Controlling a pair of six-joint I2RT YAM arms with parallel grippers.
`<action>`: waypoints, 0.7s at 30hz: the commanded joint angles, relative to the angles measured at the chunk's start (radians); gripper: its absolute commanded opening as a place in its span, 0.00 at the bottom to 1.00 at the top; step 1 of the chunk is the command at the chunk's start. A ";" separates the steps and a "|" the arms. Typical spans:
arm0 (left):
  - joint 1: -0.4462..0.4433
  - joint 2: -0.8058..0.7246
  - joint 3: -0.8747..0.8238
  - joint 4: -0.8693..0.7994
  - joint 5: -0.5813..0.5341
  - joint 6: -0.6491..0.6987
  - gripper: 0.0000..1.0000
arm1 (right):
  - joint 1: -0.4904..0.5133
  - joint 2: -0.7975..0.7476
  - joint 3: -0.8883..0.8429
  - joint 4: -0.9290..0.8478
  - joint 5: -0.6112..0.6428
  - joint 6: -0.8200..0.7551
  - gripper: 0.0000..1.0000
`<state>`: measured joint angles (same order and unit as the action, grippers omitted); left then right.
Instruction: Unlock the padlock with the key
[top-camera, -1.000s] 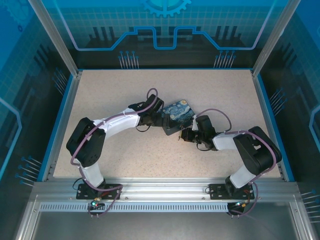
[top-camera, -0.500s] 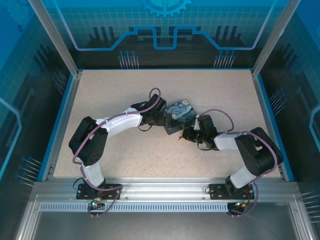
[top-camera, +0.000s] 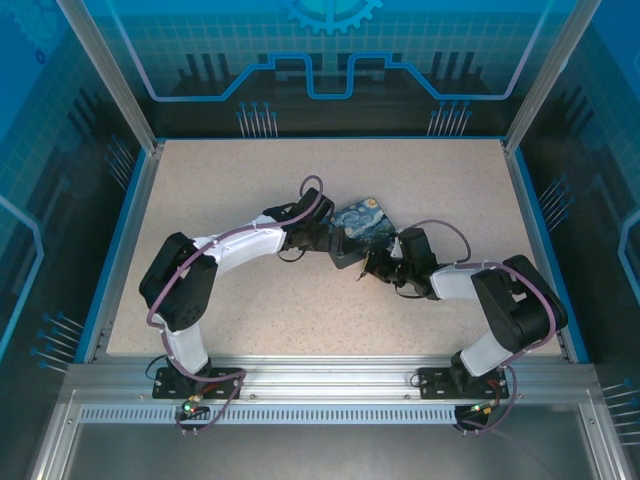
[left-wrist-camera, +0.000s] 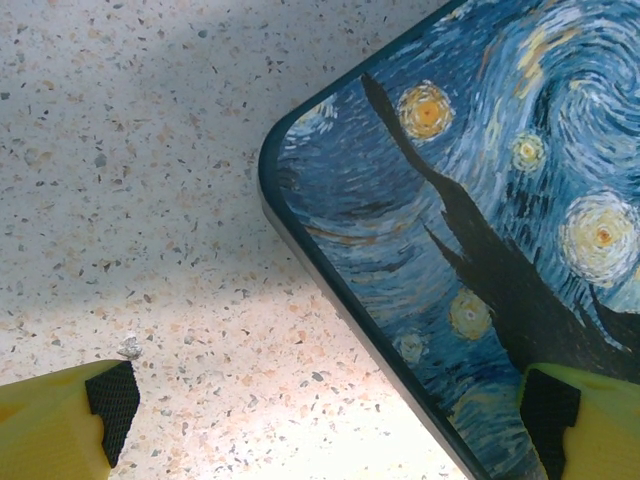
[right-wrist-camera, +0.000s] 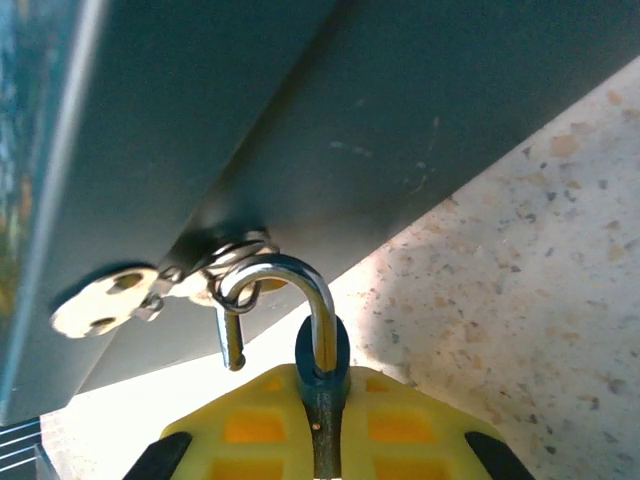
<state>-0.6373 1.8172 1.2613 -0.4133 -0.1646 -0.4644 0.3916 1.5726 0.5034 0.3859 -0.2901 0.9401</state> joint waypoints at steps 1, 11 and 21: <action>-0.013 0.061 -0.028 -0.088 -0.009 0.036 0.99 | -0.016 0.009 0.015 0.085 -0.026 0.064 0.00; -0.014 0.073 -0.042 -0.091 0.006 0.037 0.98 | -0.018 0.046 0.022 0.160 -0.016 0.132 0.00; -0.014 0.077 -0.059 -0.088 0.014 0.040 0.96 | -0.064 0.041 0.021 0.174 -0.006 0.145 0.00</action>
<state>-0.6388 1.8317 1.2591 -0.3653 -0.1593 -0.4644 0.3511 1.6108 0.5034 0.4988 -0.2962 1.0744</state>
